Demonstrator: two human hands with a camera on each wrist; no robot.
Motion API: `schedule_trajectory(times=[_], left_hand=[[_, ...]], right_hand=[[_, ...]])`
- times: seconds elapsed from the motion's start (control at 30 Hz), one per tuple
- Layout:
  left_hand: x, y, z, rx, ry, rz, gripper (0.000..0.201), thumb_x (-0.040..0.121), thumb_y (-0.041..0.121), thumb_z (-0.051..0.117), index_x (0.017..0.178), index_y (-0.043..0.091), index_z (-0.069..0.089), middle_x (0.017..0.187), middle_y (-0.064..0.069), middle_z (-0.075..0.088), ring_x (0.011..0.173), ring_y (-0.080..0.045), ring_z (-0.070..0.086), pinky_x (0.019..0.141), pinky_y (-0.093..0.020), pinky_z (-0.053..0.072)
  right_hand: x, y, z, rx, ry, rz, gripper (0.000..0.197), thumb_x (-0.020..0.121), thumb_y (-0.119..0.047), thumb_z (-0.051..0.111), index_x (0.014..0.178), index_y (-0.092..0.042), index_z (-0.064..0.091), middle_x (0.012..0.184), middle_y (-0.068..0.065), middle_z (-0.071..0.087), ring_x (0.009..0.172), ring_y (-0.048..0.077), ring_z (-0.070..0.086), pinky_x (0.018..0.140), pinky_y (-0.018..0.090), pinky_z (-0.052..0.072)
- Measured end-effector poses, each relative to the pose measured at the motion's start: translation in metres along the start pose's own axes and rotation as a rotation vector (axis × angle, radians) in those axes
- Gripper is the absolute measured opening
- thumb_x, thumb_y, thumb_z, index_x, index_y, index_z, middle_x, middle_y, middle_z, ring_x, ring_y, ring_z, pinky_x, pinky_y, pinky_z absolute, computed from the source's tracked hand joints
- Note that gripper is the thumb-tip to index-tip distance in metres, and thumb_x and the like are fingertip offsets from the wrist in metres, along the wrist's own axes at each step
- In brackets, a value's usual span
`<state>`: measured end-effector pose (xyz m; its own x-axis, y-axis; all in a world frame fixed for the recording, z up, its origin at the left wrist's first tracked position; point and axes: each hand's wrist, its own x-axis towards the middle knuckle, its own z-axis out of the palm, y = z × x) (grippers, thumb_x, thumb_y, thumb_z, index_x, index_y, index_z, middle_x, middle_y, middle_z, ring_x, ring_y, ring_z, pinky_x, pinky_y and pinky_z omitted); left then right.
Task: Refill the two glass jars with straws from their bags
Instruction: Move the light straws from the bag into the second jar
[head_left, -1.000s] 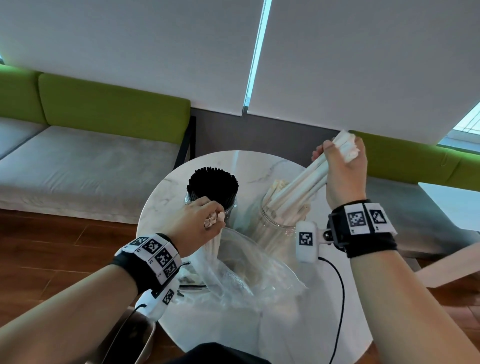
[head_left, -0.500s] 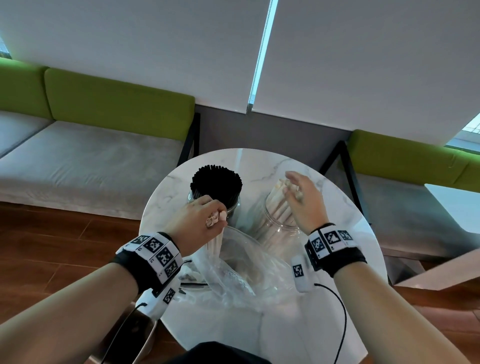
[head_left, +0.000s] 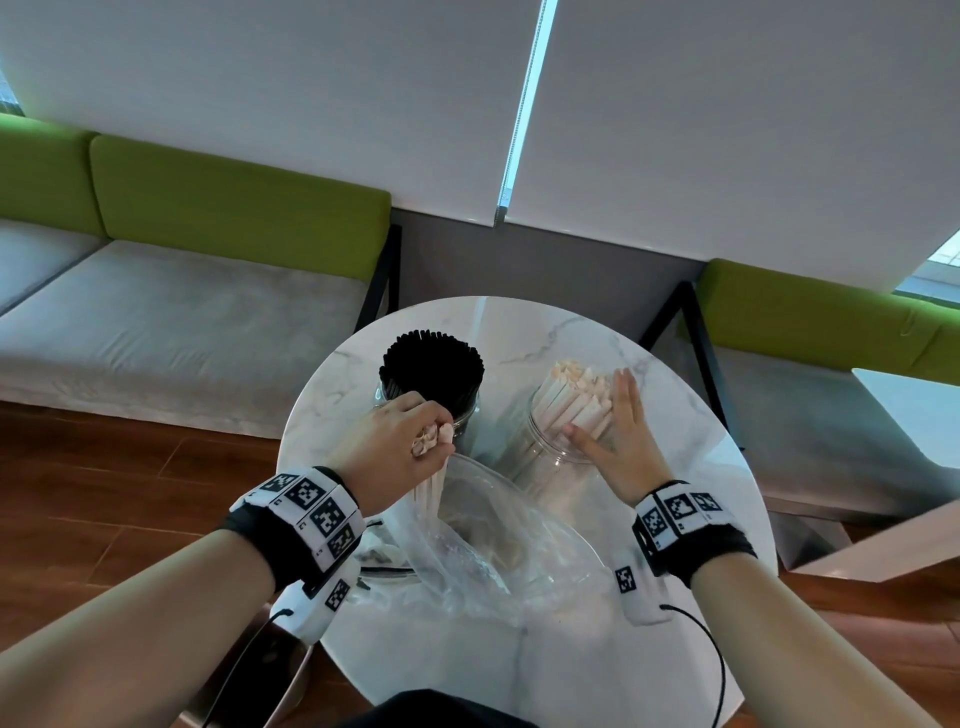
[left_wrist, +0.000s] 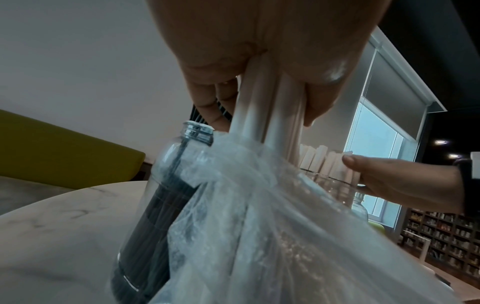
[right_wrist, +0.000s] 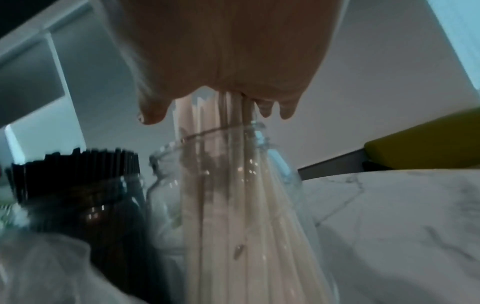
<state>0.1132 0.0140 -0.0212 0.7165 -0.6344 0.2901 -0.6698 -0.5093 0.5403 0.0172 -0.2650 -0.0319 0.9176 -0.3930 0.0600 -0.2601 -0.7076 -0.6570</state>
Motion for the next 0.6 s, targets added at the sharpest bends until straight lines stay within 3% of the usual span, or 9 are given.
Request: schedule_trajectory(times=[0.13, 0.23, 0.3, 0.4, 0.47, 0.6], left_hand=[[0.000, 0.001, 0.000, -0.007, -0.019, -0.019, 0.012, 0.084, 0.028, 0.063, 0.095, 0.025, 0.063, 0.093, 0.010, 0.057, 0.081, -0.011, 0.052, 0.070, -0.017, 0.034], [-0.001, 0.003, -0.001, 0.016, -0.006, -0.027, 0.011, 0.084, 0.030, 0.062, 0.094, 0.026, 0.063, 0.092, 0.011, 0.056, 0.078, -0.008, 0.048, 0.066, -0.006, 0.030], [-0.001, 0.004, -0.003, 0.042, -0.006, -0.035, 0.011, 0.085, 0.031, 0.062, 0.095, 0.027, 0.063, 0.093, 0.013, 0.056, 0.077, -0.006, 0.046, 0.065, -0.004, 0.029], [-0.002, 0.004, -0.003, 0.031, -0.013, -0.038, 0.013, 0.084, 0.031, 0.063, 0.095, 0.027, 0.063, 0.094, 0.013, 0.056, 0.078, -0.006, 0.048, 0.065, -0.005, 0.029], [-0.001, 0.002, -0.001, 0.027, -0.009, -0.032, 0.012, 0.083, 0.031, 0.063, 0.094, 0.028, 0.063, 0.093, 0.013, 0.056, 0.078, -0.007, 0.049, 0.065, -0.007, 0.029], [0.000, 0.001, 0.000, 0.023, -0.017, -0.042, 0.012, 0.084, 0.033, 0.061, 0.095, 0.029, 0.062, 0.092, 0.015, 0.053, 0.079, -0.007, 0.048, 0.068, -0.013, 0.031]], right_hand=[[0.018, -0.010, 0.006, -0.047, 0.074, -0.064, 0.116, 0.068, -0.067, 0.061, 0.152, -0.018, -0.002, 0.161, -0.002, -0.003, 0.148, 0.013, 0.003, 0.120, 0.035, 0.013], [0.036, -0.015, 0.006, -0.048, 0.101, -0.003, 0.114, 0.067, -0.053, 0.078, 0.152, -0.022, 0.009, 0.158, 0.001, 0.016, 0.144, 0.021, 0.018, 0.117, 0.040, 0.024], [0.043, -0.016, 0.008, -0.117, 0.112, 0.003, 0.095, 0.065, -0.051, 0.080, 0.143, -0.021, 0.034, 0.140, 0.004, 0.040, 0.129, 0.026, 0.035, 0.107, 0.037, 0.034], [0.046, -0.022, 0.009, -0.181, 0.257, -0.138, 0.060, 0.065, -0.046, 0.081, 0.114, -0.017, 0.062, 0.108, 0.002, 0.051, 0.105, 0.023, 0.044, 0.093, 0.035, 0.042], [0.050, -0.027, 0.008, -0.181, 0.315, -0.193, 0.055, 0.066, -0.044, 0.081, 0.109, -0.014, 0.064, 0.104, 0.004, 0.052, 0.101, 0.023, 0.043, 0.090, 0.037, 0.044], [0.054, -0.028, 0.006, -0.346, 0.218, -0.101, 0.080, 0.066, -0.060, 0.075, 0.131, -0.022, 0.049, 0.126, 0.003, 0.044, 0.115, 0.026, 0.038, 0.099, 0.043, 0.040]])
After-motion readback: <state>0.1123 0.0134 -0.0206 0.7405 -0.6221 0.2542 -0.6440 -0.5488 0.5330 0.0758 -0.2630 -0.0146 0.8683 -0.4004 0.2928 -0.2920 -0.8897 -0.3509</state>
